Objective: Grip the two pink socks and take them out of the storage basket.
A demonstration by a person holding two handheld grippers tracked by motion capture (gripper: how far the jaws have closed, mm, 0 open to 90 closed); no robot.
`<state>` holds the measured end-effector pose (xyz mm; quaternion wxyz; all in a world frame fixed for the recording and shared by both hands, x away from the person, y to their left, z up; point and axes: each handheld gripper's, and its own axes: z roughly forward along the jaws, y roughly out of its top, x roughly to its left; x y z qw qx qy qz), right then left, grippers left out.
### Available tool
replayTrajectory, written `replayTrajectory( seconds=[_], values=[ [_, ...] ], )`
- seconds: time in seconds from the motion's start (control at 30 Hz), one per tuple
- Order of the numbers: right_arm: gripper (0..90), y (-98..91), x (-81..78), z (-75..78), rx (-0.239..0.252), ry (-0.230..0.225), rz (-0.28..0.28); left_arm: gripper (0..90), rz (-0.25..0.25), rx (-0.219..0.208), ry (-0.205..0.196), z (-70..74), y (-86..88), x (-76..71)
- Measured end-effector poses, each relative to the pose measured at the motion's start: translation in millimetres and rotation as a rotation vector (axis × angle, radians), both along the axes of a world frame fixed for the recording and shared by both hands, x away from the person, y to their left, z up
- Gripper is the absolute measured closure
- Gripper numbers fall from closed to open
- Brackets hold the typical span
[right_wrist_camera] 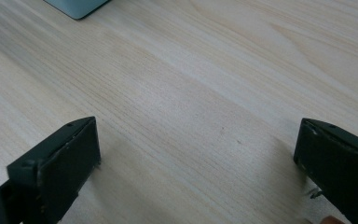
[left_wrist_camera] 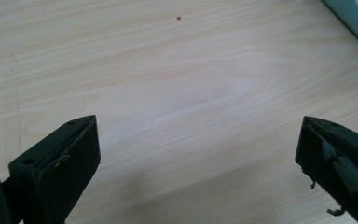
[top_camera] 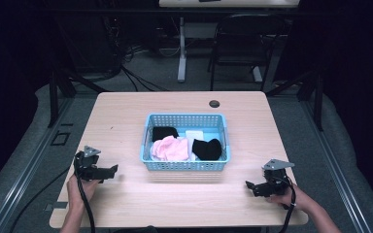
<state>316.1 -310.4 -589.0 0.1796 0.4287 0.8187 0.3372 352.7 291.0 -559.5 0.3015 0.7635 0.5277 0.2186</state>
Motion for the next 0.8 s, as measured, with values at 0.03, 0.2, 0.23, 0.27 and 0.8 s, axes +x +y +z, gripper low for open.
replayTrajectory(
  seconds=[0.03,0.2,0.23,0.27,0.8],
  values=[
    [0.0,0.0,0.0,0.0,0.0,0.0,0.0,0.0,0.001,-0.007,-0.003,2.3,-0.1,-0.4],
    [0.0,0.0,0.0,0.0,0.0,0.0,0.0,0.1,0.02,-0.027,-0.016,18.5,4.5,-3.3],
    [0.0,0.0,0.0,0.0,0.0,0.0,0.0,0.0,0.026,-0.027,-0.018,21.5,5.7,-3.7],
    [0.0,0.0,-0.1,0.0,-0.001,-0.001,-0.002,0.0,0.023,-0.023,-0.014,25.7,7.6,-4.0],
    [0.0,0.1,-0.2,-0.2,0.001,-0.002,-0.001,0.1,-0.027,-0.018,0.005,68.4,-0.1,-6.0]
  ],
)
